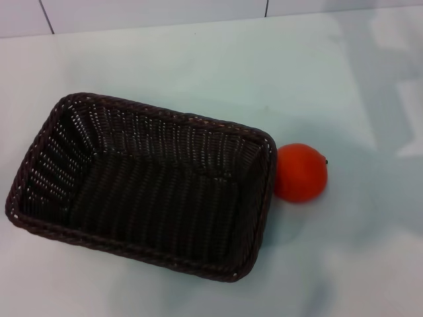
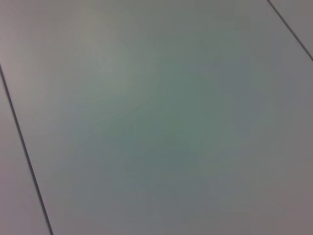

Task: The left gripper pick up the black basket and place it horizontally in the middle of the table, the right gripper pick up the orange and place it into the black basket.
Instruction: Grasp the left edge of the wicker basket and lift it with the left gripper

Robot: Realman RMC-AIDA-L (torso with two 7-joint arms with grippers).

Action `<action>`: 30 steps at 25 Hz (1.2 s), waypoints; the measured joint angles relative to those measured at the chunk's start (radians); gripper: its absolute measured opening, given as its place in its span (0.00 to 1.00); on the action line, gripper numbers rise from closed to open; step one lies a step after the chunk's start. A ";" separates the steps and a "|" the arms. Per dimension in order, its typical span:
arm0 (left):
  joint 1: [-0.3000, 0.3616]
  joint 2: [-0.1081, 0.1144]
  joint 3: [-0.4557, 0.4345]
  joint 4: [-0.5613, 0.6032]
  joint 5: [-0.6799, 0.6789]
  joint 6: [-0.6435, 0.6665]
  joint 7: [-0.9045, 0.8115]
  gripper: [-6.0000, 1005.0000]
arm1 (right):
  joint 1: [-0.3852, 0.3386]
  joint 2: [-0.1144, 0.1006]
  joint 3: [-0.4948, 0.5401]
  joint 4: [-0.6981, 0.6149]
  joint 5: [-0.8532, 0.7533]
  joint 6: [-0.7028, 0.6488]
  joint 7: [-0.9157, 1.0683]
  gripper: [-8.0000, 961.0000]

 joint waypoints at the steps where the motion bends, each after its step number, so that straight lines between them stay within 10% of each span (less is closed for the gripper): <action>1: -0.007 0.001 0.029 0.059 0.044 0.018 -0.058 0.75 | 0.000 0.000 0.000 0.000 0.000 0.005 0.001 0.81; 11: -0.130 0.003 0.233 0.374 0.442 0.103 -0.458 0.75 | -0.020 0.000 0.002 0.011 0.002 0.024 0.017 0.81; 30: -0.287 -0.051 0.427 0.396 0.926 0.079 -0.690 0.73 | -0.051 0.000 0.013 0.011 0.002 0.055 0.020 0.81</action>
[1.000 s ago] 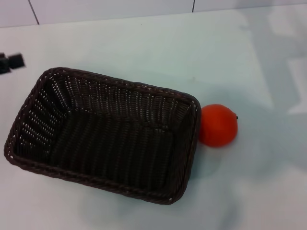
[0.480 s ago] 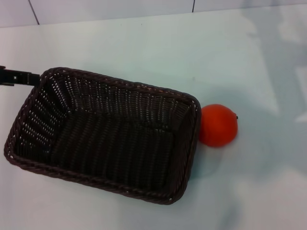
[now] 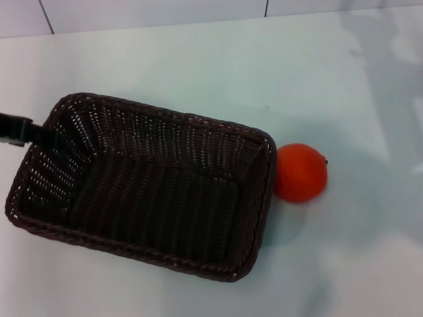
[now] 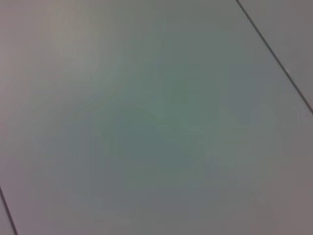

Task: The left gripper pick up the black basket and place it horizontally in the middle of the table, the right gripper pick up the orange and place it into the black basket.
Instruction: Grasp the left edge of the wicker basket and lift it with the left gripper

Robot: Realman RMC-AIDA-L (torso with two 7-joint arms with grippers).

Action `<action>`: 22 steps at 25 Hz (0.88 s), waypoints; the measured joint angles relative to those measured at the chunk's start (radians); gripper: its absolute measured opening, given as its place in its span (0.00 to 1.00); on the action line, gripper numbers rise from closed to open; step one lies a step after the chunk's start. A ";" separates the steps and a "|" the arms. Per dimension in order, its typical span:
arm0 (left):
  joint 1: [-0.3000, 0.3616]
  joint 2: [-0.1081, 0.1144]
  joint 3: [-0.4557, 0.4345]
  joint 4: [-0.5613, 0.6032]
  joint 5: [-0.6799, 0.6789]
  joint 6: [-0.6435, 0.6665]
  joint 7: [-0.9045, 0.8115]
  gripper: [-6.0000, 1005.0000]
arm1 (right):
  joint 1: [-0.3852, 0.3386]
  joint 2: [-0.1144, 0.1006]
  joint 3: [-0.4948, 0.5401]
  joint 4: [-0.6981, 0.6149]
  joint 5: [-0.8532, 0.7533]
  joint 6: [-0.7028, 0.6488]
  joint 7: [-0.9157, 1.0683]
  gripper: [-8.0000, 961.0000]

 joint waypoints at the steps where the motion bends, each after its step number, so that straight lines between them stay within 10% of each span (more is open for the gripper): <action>1: -0.002 -0.003 0.010 -0.003 0.013 -0.003 -0.001 0.73 | 0.000 0.000 0.001 0.000 0.000 0.002 0.000 0.81; 17: 0.015 -0.008 0.111 -0.085 0.070 -0.072 -0.060 0.72 | -0.005 0.000 0.001 0.000 0.000 0.026 0.003 0.81; 22: 0.028 -0.010 0.119 -0.077 0.058 -0.078 -0.059 0.56 | -0.007 0.000 0.001 0.001 0.000 0.041 0.003 0.81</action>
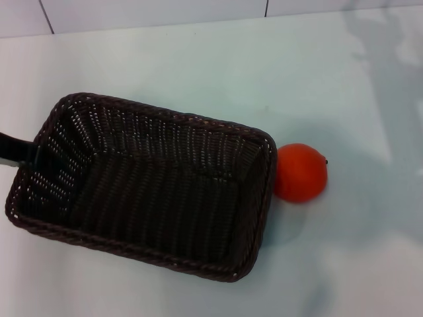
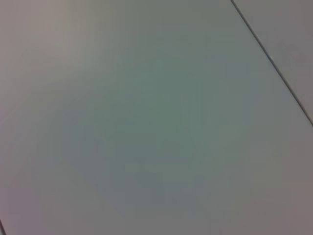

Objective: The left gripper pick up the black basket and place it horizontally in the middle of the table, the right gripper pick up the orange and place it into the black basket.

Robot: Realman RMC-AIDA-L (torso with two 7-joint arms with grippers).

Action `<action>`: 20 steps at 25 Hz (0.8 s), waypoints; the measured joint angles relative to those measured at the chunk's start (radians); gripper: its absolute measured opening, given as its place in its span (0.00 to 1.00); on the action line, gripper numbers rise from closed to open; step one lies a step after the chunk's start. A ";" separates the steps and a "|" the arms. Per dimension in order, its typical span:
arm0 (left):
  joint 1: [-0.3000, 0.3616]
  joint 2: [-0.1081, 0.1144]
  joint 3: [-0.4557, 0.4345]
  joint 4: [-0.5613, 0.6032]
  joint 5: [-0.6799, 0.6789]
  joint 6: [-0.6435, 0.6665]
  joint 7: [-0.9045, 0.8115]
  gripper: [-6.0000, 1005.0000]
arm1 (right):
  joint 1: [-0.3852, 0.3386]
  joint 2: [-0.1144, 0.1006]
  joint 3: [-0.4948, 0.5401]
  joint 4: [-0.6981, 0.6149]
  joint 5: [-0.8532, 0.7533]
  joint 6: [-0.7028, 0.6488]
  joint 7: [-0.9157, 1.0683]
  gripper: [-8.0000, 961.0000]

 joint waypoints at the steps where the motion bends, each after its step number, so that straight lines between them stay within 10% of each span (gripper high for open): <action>1: 0.005 -0.001 0.003 0.007 -0.005 0.001 0.002 0.53 | -0.001 0.000 0.000 0.000 0.000 0.003 0.000 0.81; 6: 0.024 -0.006 0.011 0.049 -0.026 0.004 0.000 0.26 | -0.009 -0.001 0.004 0.001 0.000 0.005 0.000 0.81; 15: 0.078 -0.003 -0.043 0.119 -0.216 0.054 0.022 0.18 | -0.023 -0.005 0.042 -0.007 0.000 0.013 0.000 0.81; 20: 0.105 0.001 -0.220 0.132 -0.395 0.103 0.024 0.18 | -0.024 -0.006 0.048 -0.008 0.000 0.026 0.000 0.81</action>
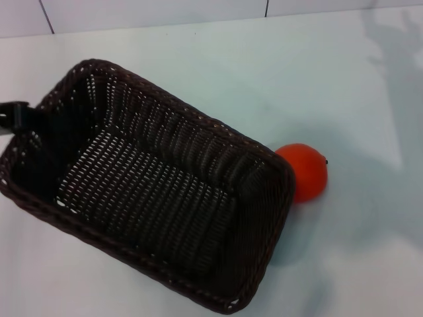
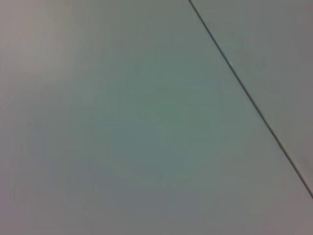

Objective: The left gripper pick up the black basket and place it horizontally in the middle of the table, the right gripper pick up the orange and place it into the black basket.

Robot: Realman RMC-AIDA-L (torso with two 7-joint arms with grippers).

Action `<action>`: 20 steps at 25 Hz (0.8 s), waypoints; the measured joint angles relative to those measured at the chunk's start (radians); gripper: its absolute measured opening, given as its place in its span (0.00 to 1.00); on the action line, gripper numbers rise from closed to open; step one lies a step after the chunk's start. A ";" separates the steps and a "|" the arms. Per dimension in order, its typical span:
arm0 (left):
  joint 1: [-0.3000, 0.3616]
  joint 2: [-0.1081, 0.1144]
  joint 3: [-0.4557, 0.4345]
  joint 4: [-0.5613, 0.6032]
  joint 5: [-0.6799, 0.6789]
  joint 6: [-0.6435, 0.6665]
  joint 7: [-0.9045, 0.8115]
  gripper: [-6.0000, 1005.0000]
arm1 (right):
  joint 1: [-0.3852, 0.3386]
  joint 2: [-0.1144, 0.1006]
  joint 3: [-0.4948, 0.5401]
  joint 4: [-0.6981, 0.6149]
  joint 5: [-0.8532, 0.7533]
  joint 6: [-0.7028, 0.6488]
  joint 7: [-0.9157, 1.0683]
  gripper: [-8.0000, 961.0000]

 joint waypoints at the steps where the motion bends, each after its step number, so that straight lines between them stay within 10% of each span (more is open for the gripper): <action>1: 0.002 0.000 -0.019 0.000 -0.014 0.006 -0.001 0.18 | 0.000 0.000 0.000 0.000 0.000 0.005 0.000 0.81; 12: 0.123 -0.010 -0.172 -0.007 -0.215 -0.030 -0.048 0.18 | 0.010 -0.002 0.002 -0.002 0.000 0.013 0.000 0.81; 20: 0.321 -0.012 0.012 -0.121 -0.417 -0.311 -0.044 0.18 | 0.004 -0.001 0.029 -0.031 0.000 0.059 -0.009 0.81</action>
